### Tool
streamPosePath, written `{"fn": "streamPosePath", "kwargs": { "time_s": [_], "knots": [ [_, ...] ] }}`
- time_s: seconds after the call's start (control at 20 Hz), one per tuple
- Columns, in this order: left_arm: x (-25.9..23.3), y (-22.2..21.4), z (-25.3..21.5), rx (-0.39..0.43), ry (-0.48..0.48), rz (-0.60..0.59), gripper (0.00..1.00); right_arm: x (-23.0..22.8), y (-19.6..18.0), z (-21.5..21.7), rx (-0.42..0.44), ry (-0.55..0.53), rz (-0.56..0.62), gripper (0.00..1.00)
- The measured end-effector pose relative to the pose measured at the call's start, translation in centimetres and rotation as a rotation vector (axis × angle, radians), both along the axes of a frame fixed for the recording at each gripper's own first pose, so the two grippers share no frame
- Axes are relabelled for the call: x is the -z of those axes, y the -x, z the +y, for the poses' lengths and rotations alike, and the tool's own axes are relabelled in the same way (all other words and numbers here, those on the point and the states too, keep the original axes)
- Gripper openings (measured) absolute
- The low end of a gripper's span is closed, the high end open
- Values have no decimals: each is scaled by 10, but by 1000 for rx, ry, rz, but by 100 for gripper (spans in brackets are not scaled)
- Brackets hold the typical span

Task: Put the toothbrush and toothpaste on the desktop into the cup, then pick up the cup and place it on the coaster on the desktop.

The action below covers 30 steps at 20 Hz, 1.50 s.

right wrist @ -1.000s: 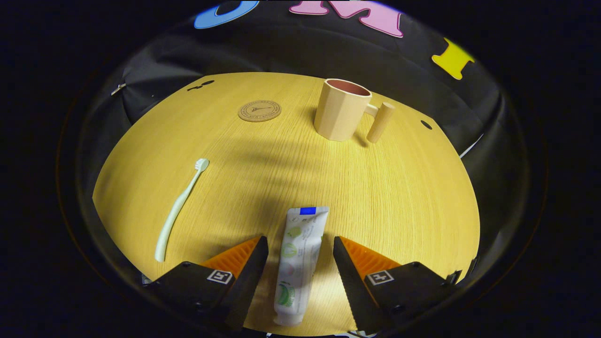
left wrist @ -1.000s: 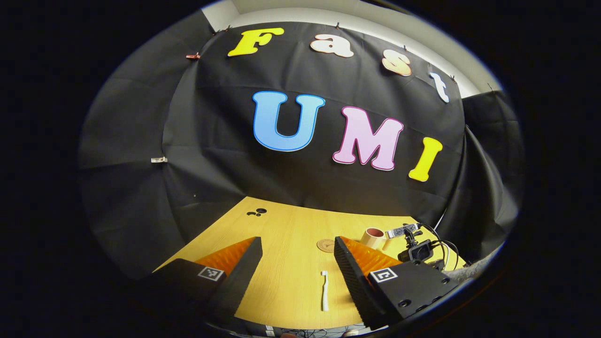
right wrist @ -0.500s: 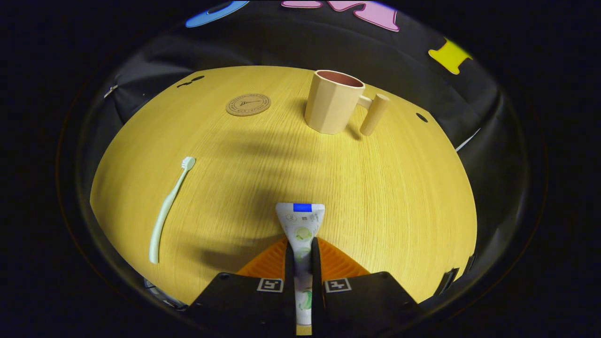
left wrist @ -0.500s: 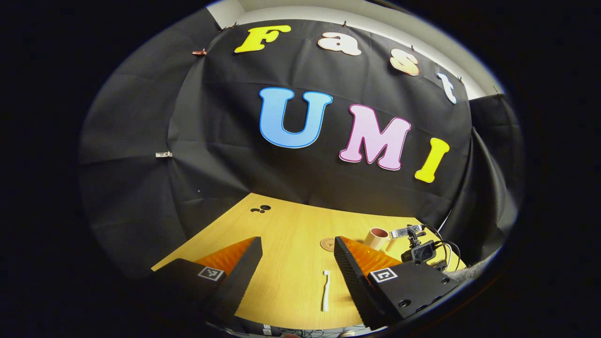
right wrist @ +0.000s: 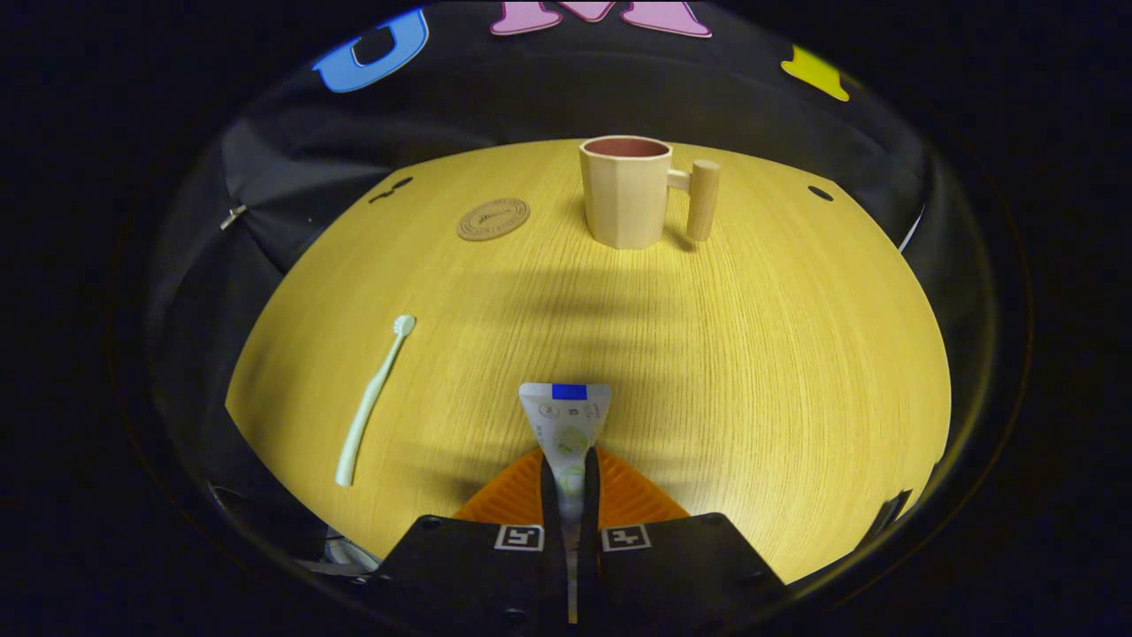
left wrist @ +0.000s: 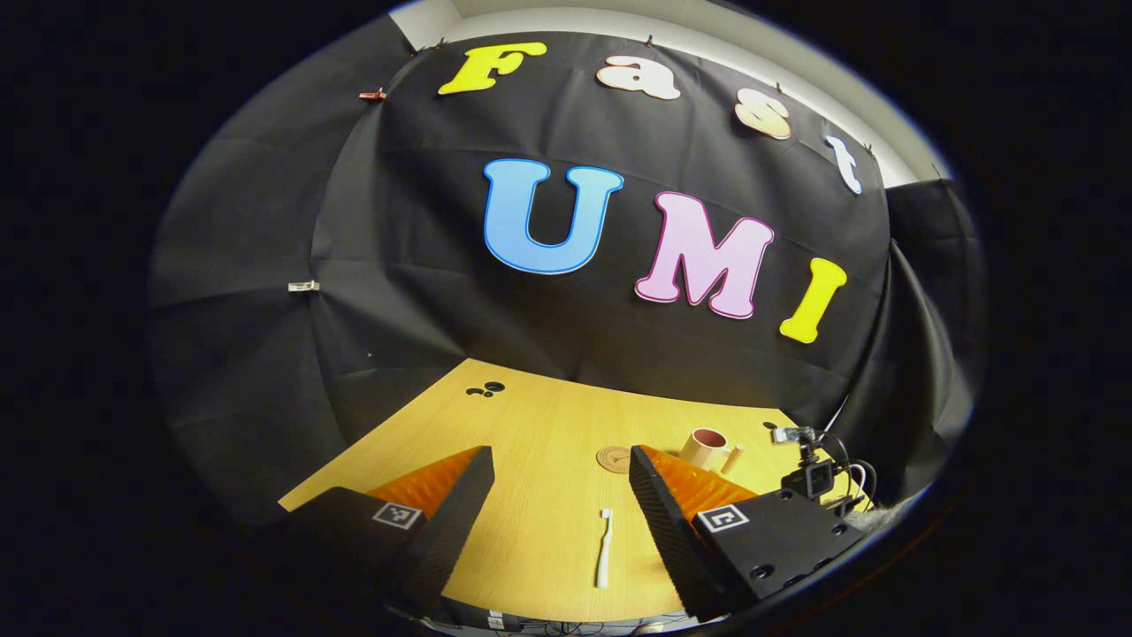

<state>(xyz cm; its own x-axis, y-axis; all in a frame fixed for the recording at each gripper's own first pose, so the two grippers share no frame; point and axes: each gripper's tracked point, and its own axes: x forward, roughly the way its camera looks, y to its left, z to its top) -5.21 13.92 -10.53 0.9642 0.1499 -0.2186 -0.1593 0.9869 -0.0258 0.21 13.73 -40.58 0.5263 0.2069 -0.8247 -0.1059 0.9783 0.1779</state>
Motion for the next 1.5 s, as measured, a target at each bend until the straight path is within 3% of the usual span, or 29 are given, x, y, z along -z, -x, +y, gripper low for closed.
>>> {"fn": "streamPosePath", "kwargs": {
  "time_s": [0.3,0.45,0.8,1.0,1.2,1.5],
  "knots": [
    [-4,-18,-26,-8,-28,0,97,-114,-24,-6,-69,-127,-274,8],
    [-3,-32,-39,-32,-36,1,97,-165,-27,-14,-108,-193,-355,8],
    [2,-63,-73,-51,-82,-15,97,-216,-36,-40,-175,-250,-464,8],
    [71,-74,-85,18,-154,161,97,-218,-37,-60,-157,-217,-485,8],
    [148,-90,-89,93,-149,321,98,-217,-27,-74,-137,-195,-485,8],
    [237,-102,-69,107,-153,511,98,-209,-15,-101,-96,-179,-466,8]
  ]
}}
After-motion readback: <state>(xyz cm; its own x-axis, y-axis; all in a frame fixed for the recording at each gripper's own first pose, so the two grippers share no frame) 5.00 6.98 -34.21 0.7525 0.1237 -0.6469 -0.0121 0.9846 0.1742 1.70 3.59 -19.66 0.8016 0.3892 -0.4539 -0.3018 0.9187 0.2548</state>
